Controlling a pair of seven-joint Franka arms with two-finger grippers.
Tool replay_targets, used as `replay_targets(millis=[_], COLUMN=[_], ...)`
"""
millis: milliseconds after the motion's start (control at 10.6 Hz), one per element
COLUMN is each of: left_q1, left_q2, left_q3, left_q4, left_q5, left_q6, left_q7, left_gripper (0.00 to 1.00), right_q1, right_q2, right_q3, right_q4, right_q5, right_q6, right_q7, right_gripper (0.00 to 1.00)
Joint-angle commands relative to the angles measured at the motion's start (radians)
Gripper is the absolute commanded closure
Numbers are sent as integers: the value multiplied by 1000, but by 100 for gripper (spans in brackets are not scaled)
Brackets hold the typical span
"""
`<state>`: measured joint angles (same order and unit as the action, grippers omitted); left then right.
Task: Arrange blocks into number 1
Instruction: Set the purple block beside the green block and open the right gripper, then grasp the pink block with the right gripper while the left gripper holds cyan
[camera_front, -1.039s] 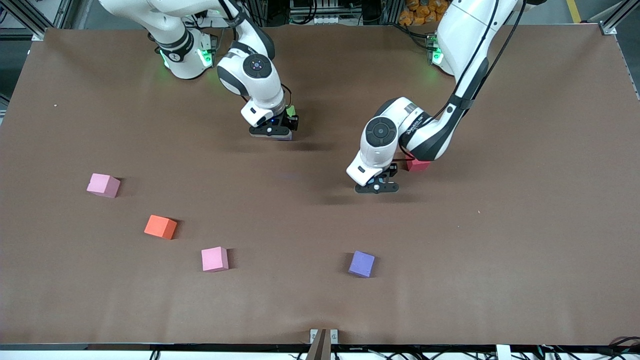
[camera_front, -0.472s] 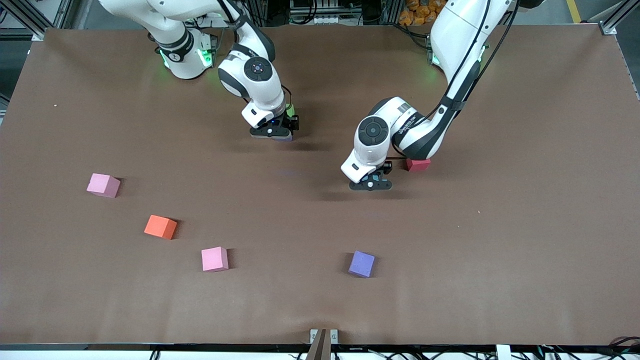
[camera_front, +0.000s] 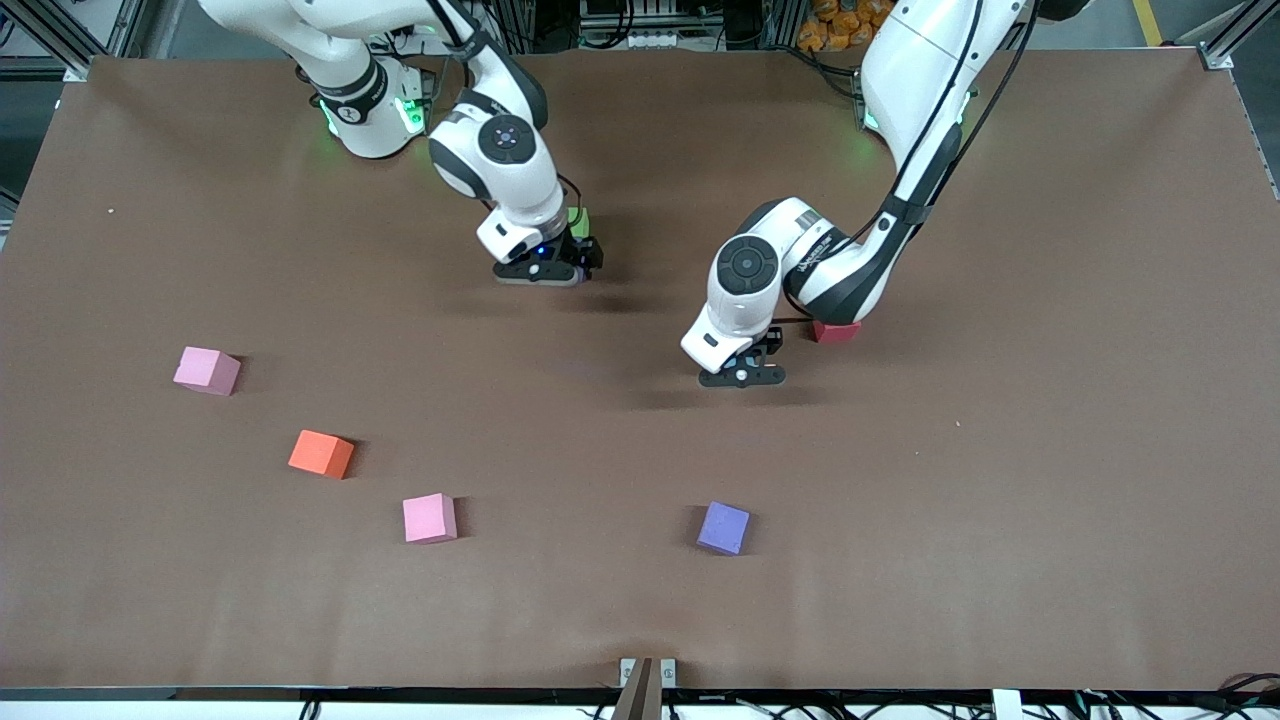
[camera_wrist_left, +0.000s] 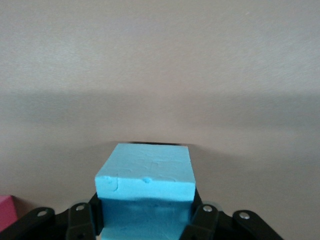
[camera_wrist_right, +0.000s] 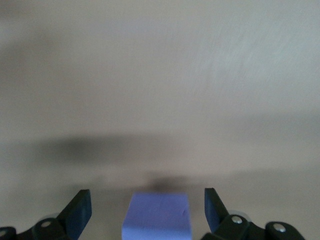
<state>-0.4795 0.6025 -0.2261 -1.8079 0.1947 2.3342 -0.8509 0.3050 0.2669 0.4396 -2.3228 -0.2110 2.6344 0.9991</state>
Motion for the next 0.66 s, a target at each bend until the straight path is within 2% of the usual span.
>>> replay_targets(millis=[0, 94, 189, 378, 567], left_q1=[-63, -101, -140, -201, -269], left_q2=[42, 58, 77, 95, 149], left_q3=[2, 2, 2, 2, 4], left_q4=[79, 109, 142, 189, 281], left_q5=[-1, -1, -3, -3, -74], left_q6=[-3, -7, -12, -12, -39], left_q7=[-113, -164, -207, -247, -257], left_gripper=[100, 100, 100, 100, 100], right_q1=[-127, -167, -190, -208, -184], right_q2=[-66, -63, -54, -10, 93], right_q3=[16, 7, -28, -149, -261], right_q4=[84, 144, 204, 311, 463], right_q5=[-1, -1, -1, 1, 15], right_q6=[-124, -195, -229, -232, -232], right_q7=[-132, -186, -270, -493, -626], right_gripper=[0, 0, 0, 0, 0])
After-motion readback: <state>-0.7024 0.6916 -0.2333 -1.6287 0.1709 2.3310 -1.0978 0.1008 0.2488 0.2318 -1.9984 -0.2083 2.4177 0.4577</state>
